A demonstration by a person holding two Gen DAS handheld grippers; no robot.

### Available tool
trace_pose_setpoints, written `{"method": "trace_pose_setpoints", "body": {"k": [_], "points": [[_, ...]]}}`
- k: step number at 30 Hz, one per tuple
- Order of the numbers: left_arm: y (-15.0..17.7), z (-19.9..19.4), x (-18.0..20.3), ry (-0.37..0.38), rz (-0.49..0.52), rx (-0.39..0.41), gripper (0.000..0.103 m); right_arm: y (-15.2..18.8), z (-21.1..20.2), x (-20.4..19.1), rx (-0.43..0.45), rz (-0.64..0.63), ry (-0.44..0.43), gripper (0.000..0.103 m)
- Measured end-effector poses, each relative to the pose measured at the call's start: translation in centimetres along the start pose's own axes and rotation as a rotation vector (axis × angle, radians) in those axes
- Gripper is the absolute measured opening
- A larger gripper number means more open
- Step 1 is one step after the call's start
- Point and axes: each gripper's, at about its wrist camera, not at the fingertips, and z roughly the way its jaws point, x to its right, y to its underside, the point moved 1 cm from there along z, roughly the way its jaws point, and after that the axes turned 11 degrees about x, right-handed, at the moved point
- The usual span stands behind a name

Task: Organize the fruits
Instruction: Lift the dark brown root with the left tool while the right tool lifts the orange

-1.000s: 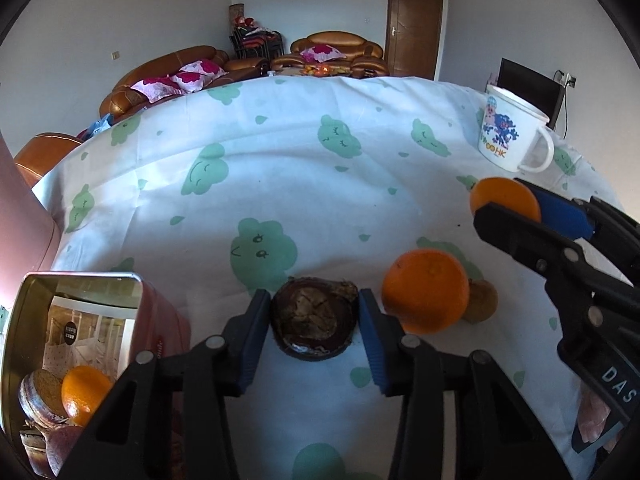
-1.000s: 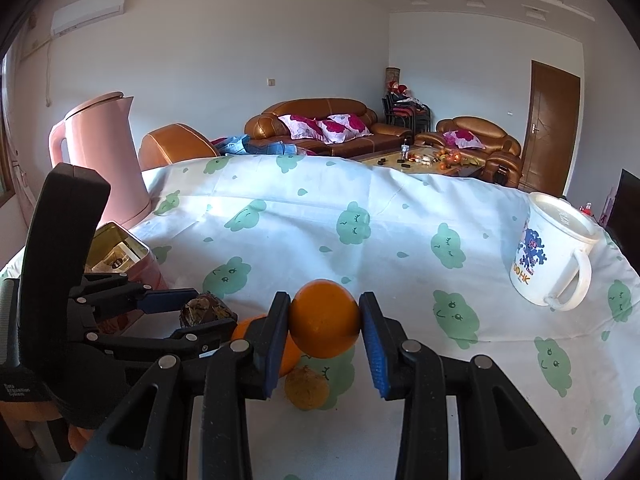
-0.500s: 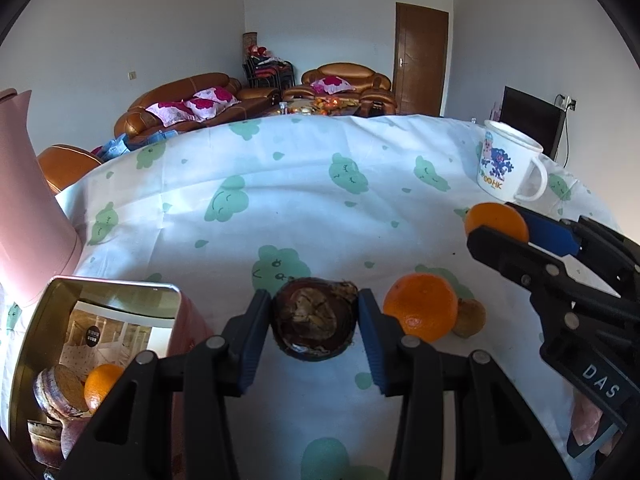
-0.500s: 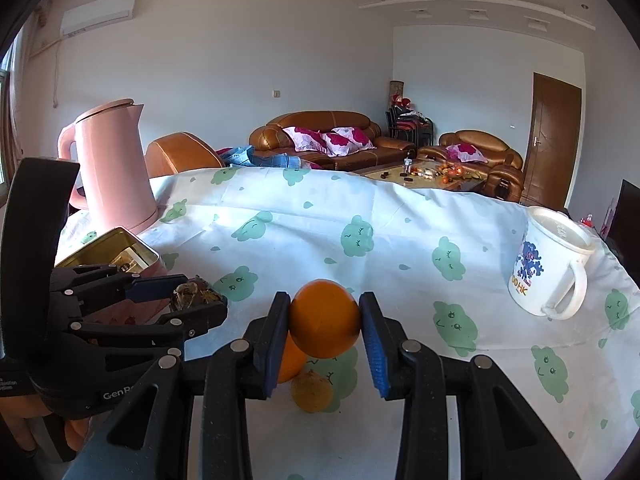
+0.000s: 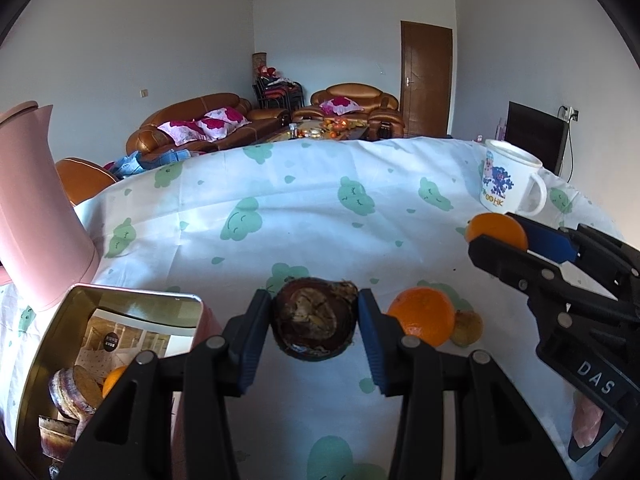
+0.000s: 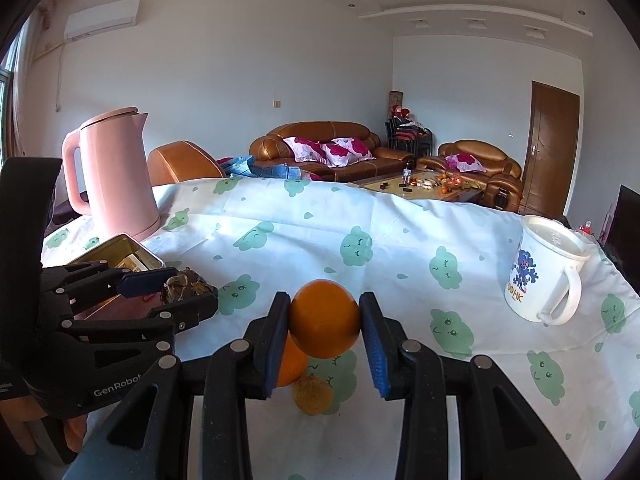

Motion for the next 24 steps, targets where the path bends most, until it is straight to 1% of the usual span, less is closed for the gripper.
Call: {"method": "trace_pose_setpoints", "body": {"k": [15,24], "points": [[-0.1,-1.7,-0.2,-0.017,-0.007,0.074,0.046,-0.1,-1.2,-0.3,0.056,-0.010,0.003,0.037],[-0.1,-2.9,0.1,-0.042,0.010,0.133,0.046,-0.2,-1.7,-0.4,0.083,-0.013,0.004,0.037]]}}
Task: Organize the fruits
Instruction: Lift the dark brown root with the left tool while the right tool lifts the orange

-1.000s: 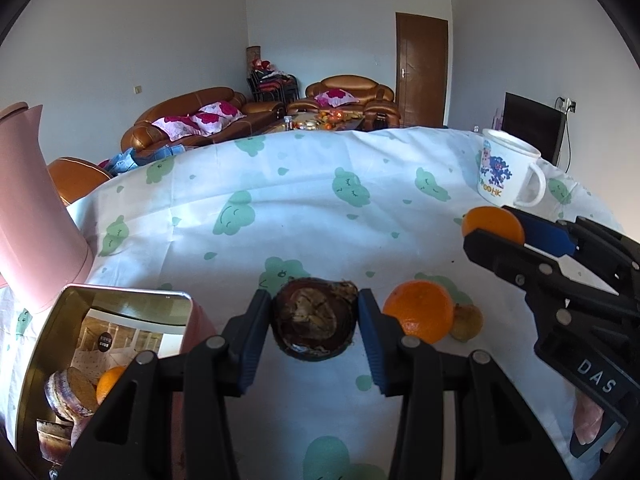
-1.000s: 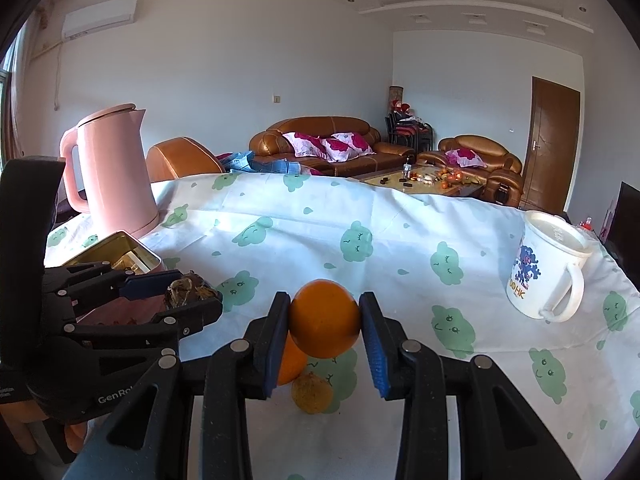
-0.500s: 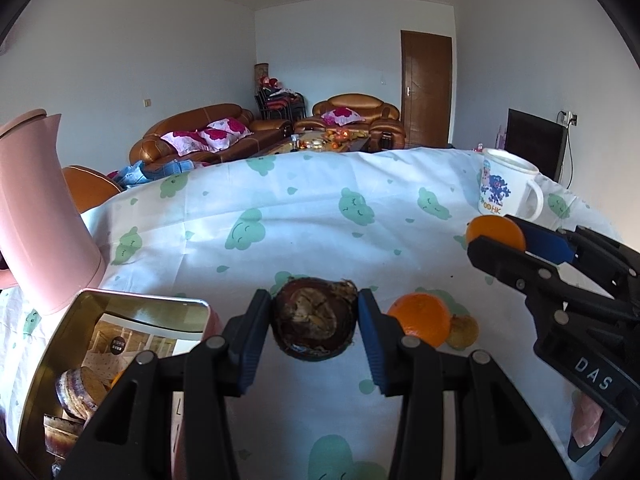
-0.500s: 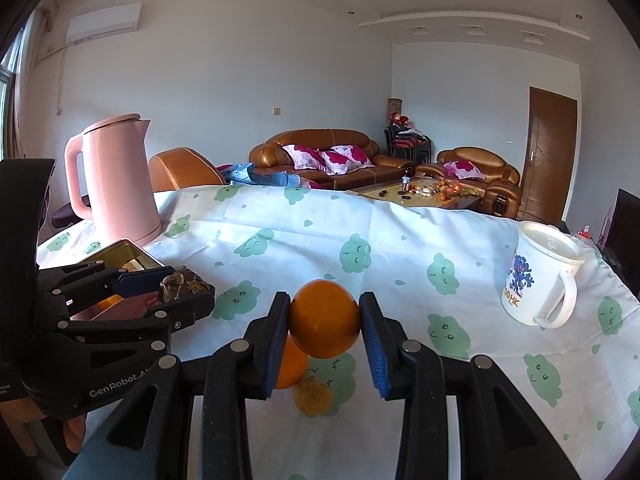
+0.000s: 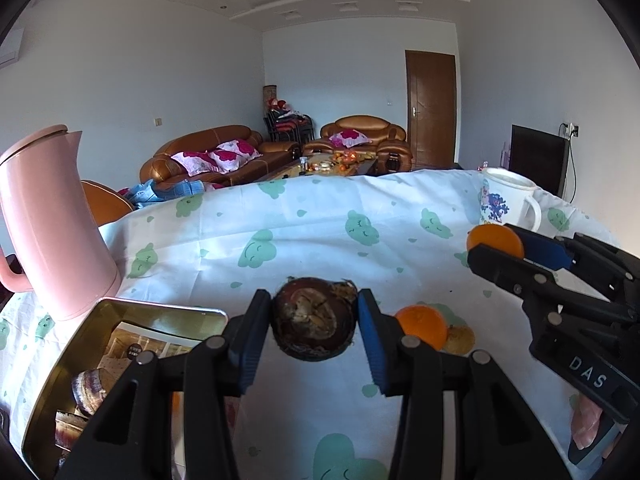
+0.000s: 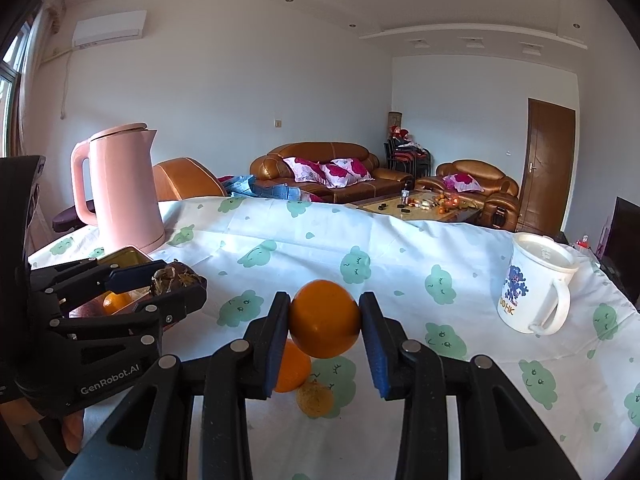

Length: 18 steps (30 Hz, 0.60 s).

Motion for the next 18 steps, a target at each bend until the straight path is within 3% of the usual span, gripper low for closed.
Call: {"method": "trace_pose_setpoints", "body": {"k": [18], "points": [[-0.1,-1.9,0.1,-0.042,0.014,0.079,0.046,0.0,-1.6,-0.7,0.077,-0.020,-0.009,0.037]]}}
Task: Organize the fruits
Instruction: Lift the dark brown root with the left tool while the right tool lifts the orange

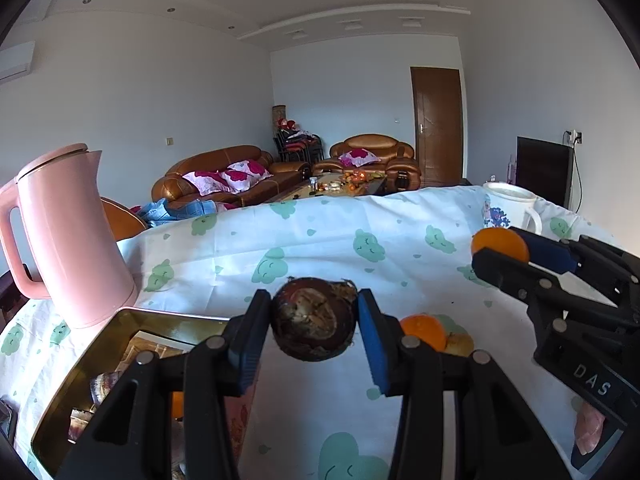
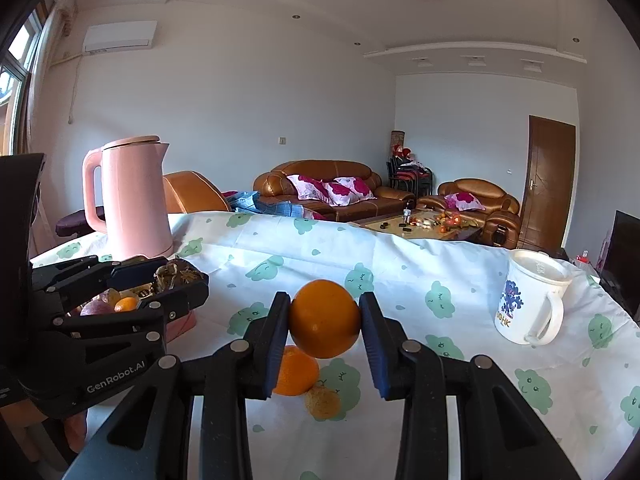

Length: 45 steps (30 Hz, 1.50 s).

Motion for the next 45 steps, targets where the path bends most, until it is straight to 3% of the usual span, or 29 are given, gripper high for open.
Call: {"method": "trace_pose_setpoints", "body": {"k": [12,34,45], "points": [[-0.1,-1.8,-0.2,-0.025,-0.002,0.052,0.046,-0.1,-1.2,-0.4,0.041,0.001,-0.017,0.037],[0.3,-3.8,-1.2,-0.008,-0.030,0.050,0.046,-0.4,-2.7,-2.7,0.071,-0.051,-0.049,0.037],[0.7,-5.1,-2.6,-0.017,-0.041,0.038,0.046,-1.3,-2.9,-4.9,0.063,-0.068,-0.123,0.038]]}}
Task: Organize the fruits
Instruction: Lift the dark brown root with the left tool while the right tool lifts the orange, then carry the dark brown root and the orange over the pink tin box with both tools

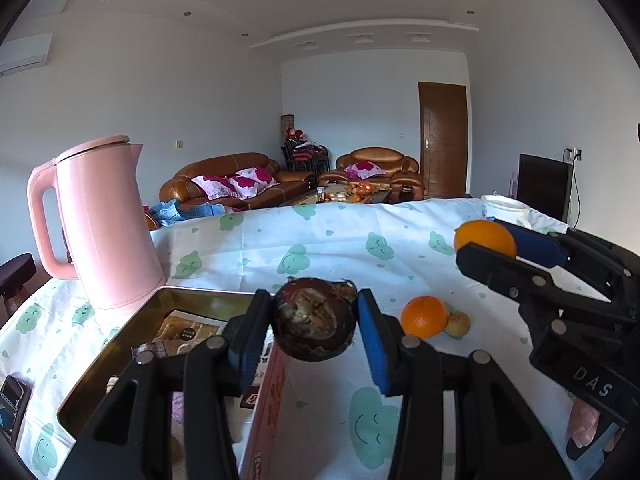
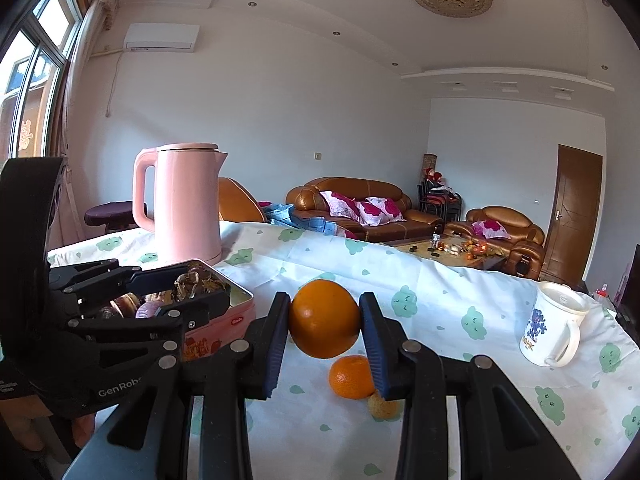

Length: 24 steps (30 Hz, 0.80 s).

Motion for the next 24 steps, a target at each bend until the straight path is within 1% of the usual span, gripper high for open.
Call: {"method": "trace_pose_setpoints", "body": {"k": [6,24], "points": [[-0.2,-1.0,-1.3,-0.014,-0.010,0.003,0.046,-1.0,0.1,-1.5,0.010,-0.019,-0.042,0.037],[-0.3,-3.1,-5.9,-0.092,-0.032,0.008,0.046,-2.9,1.5,-5.3,0.011,-0.051,-0.131,0.037]]}}
